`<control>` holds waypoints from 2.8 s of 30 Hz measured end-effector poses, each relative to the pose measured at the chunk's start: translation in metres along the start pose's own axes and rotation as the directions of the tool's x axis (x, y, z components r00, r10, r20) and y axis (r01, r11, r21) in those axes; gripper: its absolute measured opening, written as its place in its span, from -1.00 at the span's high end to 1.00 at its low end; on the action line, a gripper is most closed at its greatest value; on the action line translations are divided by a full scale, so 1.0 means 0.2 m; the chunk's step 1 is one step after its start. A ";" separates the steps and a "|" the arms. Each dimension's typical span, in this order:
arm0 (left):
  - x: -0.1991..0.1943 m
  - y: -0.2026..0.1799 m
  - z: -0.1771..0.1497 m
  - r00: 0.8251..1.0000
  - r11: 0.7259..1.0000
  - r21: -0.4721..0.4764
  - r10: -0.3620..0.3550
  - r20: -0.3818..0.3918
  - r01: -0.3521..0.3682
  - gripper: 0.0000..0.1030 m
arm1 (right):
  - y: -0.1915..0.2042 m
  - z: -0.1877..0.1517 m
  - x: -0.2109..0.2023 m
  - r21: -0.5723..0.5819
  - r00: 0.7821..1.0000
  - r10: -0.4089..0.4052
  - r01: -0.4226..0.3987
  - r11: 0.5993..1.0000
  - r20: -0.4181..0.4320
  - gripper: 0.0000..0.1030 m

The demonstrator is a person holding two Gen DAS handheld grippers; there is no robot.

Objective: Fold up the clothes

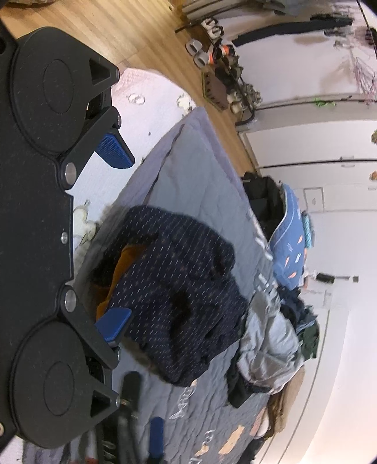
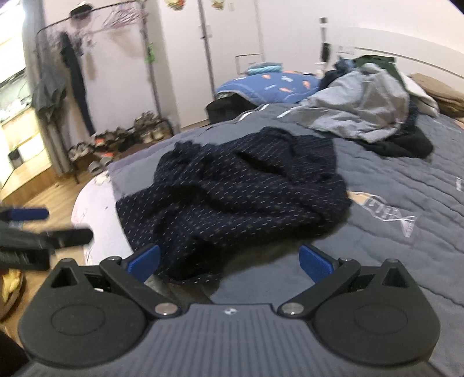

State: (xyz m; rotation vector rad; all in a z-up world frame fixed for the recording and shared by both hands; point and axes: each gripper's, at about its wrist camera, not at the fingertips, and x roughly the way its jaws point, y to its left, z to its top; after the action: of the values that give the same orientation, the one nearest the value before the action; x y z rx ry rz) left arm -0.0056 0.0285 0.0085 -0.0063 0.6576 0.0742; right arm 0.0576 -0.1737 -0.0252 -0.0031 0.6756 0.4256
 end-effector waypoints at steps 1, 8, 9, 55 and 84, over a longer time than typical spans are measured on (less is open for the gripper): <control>0.00 0.02 0.00 1.000 1.000 -0.007 0.010 0.004 -0.010 -1.00 | 0.02 0.00 0.02 -0.016 1.000 0.011 -0.011 1.000 -0.008 -0.99; -0.02 0.14 0.01 0.999 0.998 -0.058 0.037 0.029 -0.035 -1.00 | 0.17 -0.04 0.16 -0.109 0.995 0.093 -0.095 0.989 -0.025 -0.94; -0.02 0.15 0.01 0.999 0.998 -0.060 0.033 0.035 -0.031 -1.00 | 0.18 -0.04 0.18 -0.105 0.994 0.105 -0.107 0.989 -0.028 -0.93; -0.01 -0.23 0.00 0.974 0.971 0.090 -0.225 0.037 0.221 0.17 | -0.31 0.05 -0.36 0.183 0.978 0.047 -0.085 0.979 0.202 0.74; 0.08 -1.08 -0.31 0.910 0.849 0.330 -0.403 -0.098 0.412 0.84 | -0.64 -0.18 -0.59 0.343 0.977 -0.001 -0.073 0.936 0.211 0.93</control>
State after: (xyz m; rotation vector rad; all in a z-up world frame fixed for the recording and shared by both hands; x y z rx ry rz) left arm -0.0154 -0.1878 -0.0551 0.1919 0.6751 -0.4564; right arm 0.0025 -0.3409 0.0005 0.3883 0.5367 0.3308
